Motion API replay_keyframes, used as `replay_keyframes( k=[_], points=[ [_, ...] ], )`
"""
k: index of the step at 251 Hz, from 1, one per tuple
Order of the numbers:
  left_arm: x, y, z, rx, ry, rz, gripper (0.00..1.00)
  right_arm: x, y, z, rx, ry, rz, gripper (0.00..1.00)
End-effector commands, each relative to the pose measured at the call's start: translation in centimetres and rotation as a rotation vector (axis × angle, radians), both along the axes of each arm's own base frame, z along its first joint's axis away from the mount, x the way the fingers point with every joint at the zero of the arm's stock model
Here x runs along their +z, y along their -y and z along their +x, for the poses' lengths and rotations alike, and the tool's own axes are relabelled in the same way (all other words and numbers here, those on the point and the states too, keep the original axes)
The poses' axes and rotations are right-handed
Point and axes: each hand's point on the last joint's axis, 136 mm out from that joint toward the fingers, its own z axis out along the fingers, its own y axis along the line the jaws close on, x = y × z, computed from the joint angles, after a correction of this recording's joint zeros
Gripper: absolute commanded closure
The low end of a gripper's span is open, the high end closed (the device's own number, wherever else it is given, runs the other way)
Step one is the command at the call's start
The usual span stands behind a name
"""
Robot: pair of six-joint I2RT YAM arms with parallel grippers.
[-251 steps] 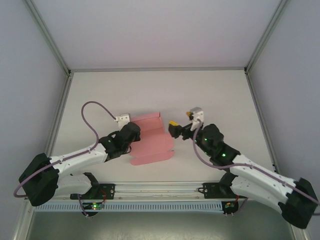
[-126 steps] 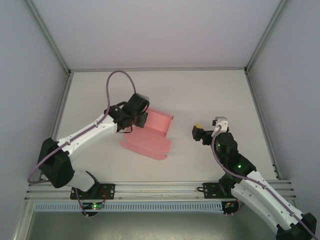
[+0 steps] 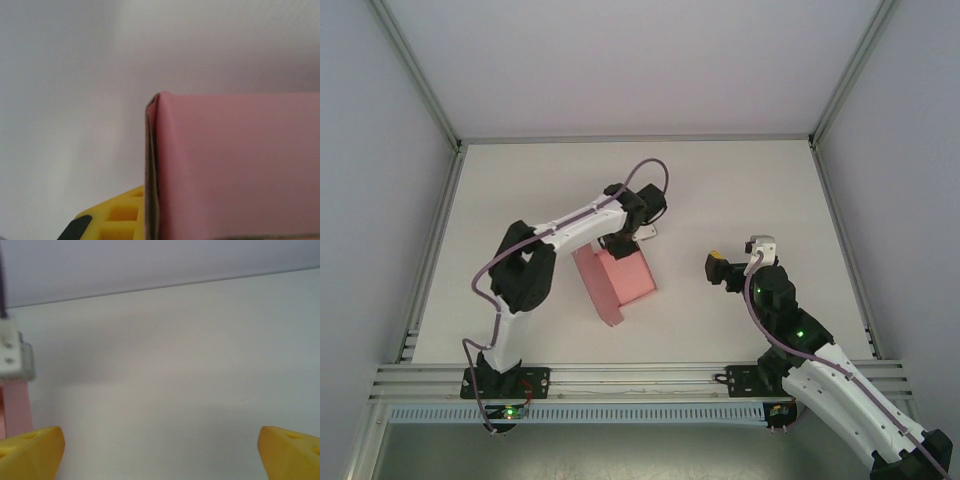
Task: Assemble paper box
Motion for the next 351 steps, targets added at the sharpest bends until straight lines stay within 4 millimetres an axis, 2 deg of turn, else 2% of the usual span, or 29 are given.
replay_keyframes(
  k=[1,54,95,119,131,148,163,193,227,269,298,309,317,322,334,351],
  points=[
    [0.1,-0.8,-0.9,-0.141,-0.088,0.12,1.0,-0.9,0.3,-0.1,-0.009,-0.022,0.002,0.02],
    [-2.6,2.3,3.0,-0.214,0.045,0.162,1.0,-0.9,0.5,-0.1,-0.016,-0.028,-0.004,0.02],
    [-4.0,4.5,3.7,-0.25,0.074,0.11,1.0,-1.1,0.9,-0.2,-0.031,-0.034,-0.008,0.02],
    [-4.7,5.0,3.6,-0.251,0.067,0.084,0.94,-1.2,1.0,-0.2,-0.035,-0.039,-0.009,0.02],
    [-4.9,5.1,3.7,-0.247,0.075,0.081,0.89,-1.2,1.0,-0.3,-0.033,-0.041,-0.008,0.02],
    [-4.7,5.2,3.6,-0.245,0.071,0.073,0.79,-1.3,1.0,-0.3,-0.029,-0.044,-0.009,0.02],
    [-4.4,5.3,3.5,-0.24,0.067,0.057,0.77,-1.4,0.9,-0.3,-0.026,-0.046,-0.007,0.02],
    [-2.5,5.8,3.4,-0.232,0.09,0.012,0.63,-1.3,0.7,-0.3,-0.012,-0.046,-0.004,0.02],
    [0.8,6.7,3.4,-0.224,0.14,-0.071,0.51,-1.2,0.3,-0.3,0.013,-0.046,-0.001,0.02],
    [4.2,7.6,2.4,-0.229,0.177,-0.18,0.31,-1.3,-0.4,-0.2,0.051,-0.058,-0.002,0.02],
    [4.9,7.6,1.7,-0.234,0.194,-0.221,0.28,-1.4,-0.9,-0.1,0.072,-0.069,-0.006,0.02],
    [5.2,7.5,1.6,-0.217,0.203,-0.229,0.16,-1.3,-1.1,-0.1,0.085,-0.061,-0.007,0.01],
    [5.5,7.5,1.5,-0.203,0.214,-0.242,0.01,-1.2,-1.3,0.0,0.1,-0.054,-0.009,0.02],
    [5.9,7.5,1.6,-0.192,0.226,-0.255,0.0,-1.1,-1.6,0.0,0.112,-0.046,-0.012,0.02],
    [7.4,7.6,1.8,-0.147,0.282,-0.304,0.0,-0.9,-2.2,0.2,0.148,-0.033,-0.019,0.02],
    [11.0,7.5,2.4,-0.049,0.405,-0.424,0.0,-0.5,-3.4,0.4,0.217,-0.023,-0.036,0.01]
  ],
)
